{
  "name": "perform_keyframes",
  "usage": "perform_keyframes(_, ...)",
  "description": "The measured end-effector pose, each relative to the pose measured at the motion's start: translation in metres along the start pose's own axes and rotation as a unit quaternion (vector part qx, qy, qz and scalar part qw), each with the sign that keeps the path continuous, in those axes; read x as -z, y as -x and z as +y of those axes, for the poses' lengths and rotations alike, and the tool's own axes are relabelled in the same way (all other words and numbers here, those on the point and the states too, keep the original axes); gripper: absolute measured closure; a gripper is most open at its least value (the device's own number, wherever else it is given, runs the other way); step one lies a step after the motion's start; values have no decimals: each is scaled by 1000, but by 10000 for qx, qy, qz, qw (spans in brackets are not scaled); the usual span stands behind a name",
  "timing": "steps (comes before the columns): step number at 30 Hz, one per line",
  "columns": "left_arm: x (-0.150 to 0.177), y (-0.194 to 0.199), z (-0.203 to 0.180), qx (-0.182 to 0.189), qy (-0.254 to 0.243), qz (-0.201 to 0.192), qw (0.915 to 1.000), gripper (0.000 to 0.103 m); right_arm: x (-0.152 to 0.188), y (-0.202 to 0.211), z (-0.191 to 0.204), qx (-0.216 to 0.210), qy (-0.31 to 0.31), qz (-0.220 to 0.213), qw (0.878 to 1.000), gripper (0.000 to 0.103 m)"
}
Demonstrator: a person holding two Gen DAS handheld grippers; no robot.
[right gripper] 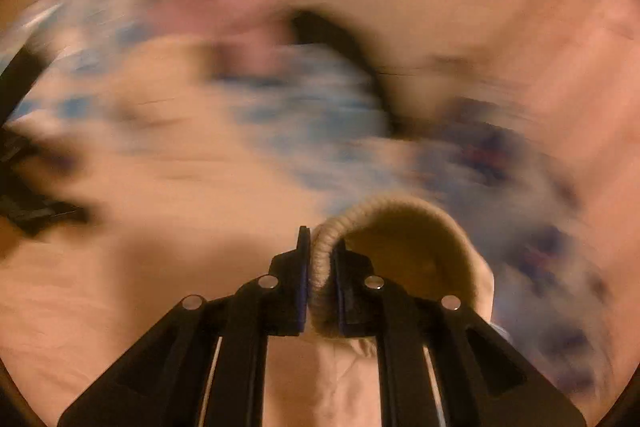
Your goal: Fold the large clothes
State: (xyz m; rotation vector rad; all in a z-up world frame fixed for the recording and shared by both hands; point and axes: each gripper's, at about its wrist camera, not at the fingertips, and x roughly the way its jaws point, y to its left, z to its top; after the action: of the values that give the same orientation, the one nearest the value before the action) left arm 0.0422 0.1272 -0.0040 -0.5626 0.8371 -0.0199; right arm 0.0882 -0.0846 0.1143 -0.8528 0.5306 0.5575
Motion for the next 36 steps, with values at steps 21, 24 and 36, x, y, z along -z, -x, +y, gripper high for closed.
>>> perform_keyframes(21, -21, -3, 52, -606, 578, -33, 9965, 7, 159, -101, -19, -3865, -6338, -398, 6689, 8)
perform_keyframes(24, -23, 3, 58, -616, 692, -118, 9956, 7, 104, -139, 31, -4266, -5920, 32, 6838, 6)
perform_keyframes(36, -32, 20, 84, -443, 947, -173, 9944, 7, 58, -177, -36, -2989, -7348, -1829, 5807, 14)
